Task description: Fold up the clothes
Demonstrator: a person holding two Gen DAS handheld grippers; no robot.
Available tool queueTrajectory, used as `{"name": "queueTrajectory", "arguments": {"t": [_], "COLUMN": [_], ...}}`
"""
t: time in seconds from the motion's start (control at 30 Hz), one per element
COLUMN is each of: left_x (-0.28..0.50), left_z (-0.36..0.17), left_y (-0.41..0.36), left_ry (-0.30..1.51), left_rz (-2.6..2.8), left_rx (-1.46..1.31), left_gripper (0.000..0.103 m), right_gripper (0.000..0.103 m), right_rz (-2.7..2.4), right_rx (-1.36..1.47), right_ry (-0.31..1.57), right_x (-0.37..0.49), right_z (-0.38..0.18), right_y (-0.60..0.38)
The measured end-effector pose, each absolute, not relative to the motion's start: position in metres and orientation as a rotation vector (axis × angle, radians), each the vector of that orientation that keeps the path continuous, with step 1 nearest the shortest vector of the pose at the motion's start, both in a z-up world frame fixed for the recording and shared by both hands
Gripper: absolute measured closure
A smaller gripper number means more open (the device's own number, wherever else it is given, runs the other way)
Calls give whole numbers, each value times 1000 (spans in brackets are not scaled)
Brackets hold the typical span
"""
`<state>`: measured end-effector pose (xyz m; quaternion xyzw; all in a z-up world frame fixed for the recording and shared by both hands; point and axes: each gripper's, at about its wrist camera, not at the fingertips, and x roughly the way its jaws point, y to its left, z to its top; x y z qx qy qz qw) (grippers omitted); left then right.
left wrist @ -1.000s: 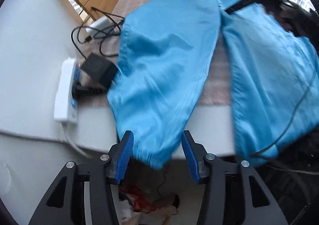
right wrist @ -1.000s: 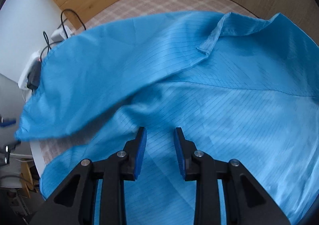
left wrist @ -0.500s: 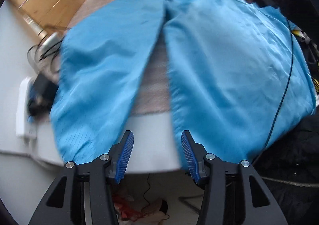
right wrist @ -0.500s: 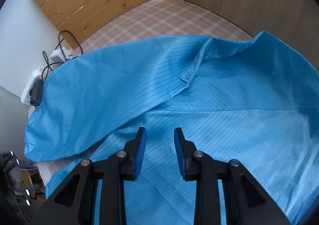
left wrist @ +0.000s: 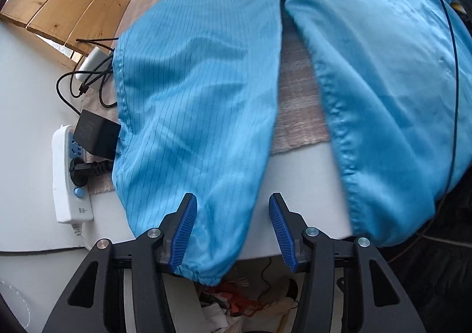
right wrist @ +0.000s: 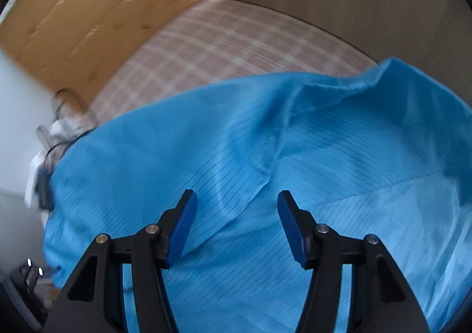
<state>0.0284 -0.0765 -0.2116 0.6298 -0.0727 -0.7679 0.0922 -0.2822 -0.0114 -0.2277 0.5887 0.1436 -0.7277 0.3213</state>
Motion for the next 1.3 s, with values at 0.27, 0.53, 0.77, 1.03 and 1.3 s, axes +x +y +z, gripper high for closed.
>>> {"name": "queueTrajectory", "arguments": {"t": [0.27,0.53,0.77,1.03,1.3], "left_x": [30,50,38,51,70], "left_z": [-204,-135,-79,-99,-166], "left_y": [-105,-126,-95,37,104], "left_ry": [-39,144,101,54,155], "left_rz": [-2349,-2499,-2609,-2716,-2569], "left_rx": [1902,1734,1620,1794,2074], "left_gripper": [102,102,102,102,95], "right_gripper": [96,98,98,98,95], "right_rz": [-1868,-1901,-1909,-1900,-1749], "right_rx": [1580,1448,1362,1376,1622], "right_ry": [241,112,112,181,296], "right_x": [-298,-300,-289,-252,-209], "right_z": [-238,-192,-131,-127,-222], "right_y": [-18,10,42,131,177]}}
